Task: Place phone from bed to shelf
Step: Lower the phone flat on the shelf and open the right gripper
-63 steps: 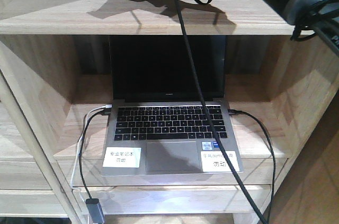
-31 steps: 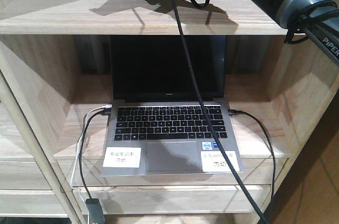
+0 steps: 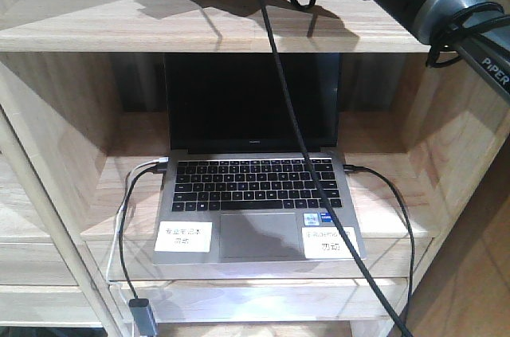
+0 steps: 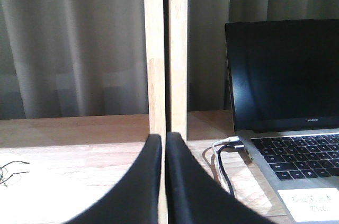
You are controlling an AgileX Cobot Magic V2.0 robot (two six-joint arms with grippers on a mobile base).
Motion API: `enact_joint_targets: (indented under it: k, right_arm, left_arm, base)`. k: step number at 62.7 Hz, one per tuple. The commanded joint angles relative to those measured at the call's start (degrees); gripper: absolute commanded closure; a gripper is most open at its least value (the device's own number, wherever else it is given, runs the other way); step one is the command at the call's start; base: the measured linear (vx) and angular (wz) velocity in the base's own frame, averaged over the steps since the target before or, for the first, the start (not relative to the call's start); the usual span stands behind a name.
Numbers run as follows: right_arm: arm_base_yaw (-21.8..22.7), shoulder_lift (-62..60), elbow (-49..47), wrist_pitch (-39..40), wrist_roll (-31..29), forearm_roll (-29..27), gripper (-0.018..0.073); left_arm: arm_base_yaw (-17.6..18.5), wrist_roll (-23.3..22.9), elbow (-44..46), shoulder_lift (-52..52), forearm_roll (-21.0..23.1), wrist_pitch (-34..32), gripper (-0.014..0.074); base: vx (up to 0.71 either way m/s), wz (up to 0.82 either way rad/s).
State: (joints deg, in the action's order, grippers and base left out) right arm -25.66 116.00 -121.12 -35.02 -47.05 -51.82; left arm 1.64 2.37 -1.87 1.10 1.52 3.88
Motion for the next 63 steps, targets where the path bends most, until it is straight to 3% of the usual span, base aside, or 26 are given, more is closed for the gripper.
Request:
enact_joint_targets:
  k: [1,23,33,45,56,63]
  right_arm:
    - [-0.06,-3.71,-1.61,3.39,0.40,-0.05,-0.0147]
    - [-0.06,-8.20,-1.61,1.03,4.81,7.33,-0.0083]
    - [-0.06,-10.28,-1.61,-4.04,9.52,12.39,0.0003]
    - [-0.06,-11.79,-1.50,-10.19,14.08,17.31,0.0246]
    - [-0.06,-13.08,-1.50,-13.27,14.46,17.61,0.0576]
    - [-0.06,-14.43,-1.50,-13.27,14.87,17.80,0.0569]
  left_arm:
    - [0.30,-0.50,1.44,0.33,0.60,-4.24,0.0595]
    - [0.30,-0.50,1.44,0.33,0.60,-4.24,0.0595]
    - [0.30,-0.50,1.44,0.33,0.60,-4.24,0.0595]
    - [0.30,-0.50,1.44,0.33,0.60,-4.24,0.0595]
    - [0.30,-0.50,1.44,0.33,0.60,-4.24,0.0595]
    - [0.30,-0.50,1.44,0.33,0.60,-4.24,0.0595]
  base:
    - [0.00,0.00]
    - [0.00,0.00]
    - [0.00,0.00]
    - [0.00,0.00]
    - [0.00,0.00]
    - [0.00,0.00]
